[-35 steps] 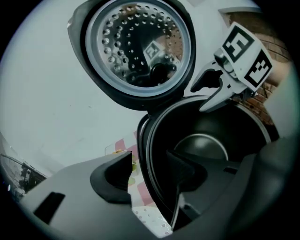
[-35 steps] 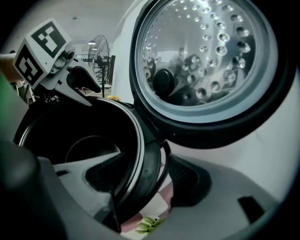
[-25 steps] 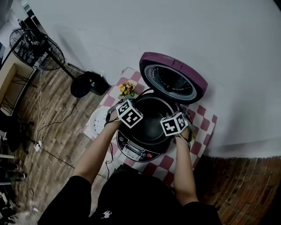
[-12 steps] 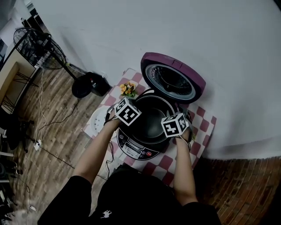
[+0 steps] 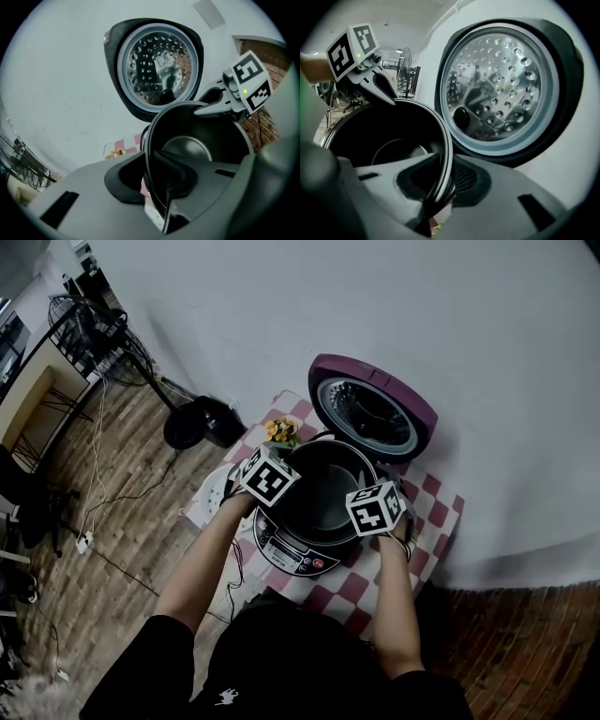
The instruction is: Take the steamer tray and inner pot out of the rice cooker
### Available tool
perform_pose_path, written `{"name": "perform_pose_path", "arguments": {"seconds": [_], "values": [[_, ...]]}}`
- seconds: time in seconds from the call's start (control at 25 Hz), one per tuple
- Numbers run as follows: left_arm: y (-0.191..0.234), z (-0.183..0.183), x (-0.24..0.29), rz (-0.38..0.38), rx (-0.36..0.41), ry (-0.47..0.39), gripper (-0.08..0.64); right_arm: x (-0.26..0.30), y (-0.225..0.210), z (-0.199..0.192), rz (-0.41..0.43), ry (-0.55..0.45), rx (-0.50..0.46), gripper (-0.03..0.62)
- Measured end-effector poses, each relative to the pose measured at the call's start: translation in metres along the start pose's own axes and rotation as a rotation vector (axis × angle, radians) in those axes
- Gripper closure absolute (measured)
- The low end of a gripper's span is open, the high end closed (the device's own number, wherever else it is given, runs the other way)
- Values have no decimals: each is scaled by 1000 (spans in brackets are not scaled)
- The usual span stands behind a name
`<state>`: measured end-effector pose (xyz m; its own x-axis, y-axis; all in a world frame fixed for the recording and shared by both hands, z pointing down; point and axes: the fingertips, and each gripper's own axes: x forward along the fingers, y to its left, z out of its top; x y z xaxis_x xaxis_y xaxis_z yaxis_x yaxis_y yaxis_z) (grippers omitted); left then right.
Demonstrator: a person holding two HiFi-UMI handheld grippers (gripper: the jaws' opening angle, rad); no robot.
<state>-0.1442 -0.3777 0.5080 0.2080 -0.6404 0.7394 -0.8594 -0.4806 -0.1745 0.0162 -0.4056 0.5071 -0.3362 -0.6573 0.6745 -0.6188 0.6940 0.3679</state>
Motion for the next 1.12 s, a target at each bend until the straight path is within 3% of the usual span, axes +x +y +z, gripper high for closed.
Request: {"name": "perform_pose_path", "arguments": {"seconds": [0.4,0.6,0.88,1.12], "values": [[-1,5,-33,88,-44,-57,503,-29,-2,23,27,-127,19,554],[-4,14,-53,130,-87,-131,514,-41,-1,26,30,-163,-5,554],[-16,26,-80,194,-70,-185,520,-54,-4,25,24,-192,-29,547],[-26,30,-105,254,-80,-243,522,-78,-8,35,37,-288,24,574]]}}
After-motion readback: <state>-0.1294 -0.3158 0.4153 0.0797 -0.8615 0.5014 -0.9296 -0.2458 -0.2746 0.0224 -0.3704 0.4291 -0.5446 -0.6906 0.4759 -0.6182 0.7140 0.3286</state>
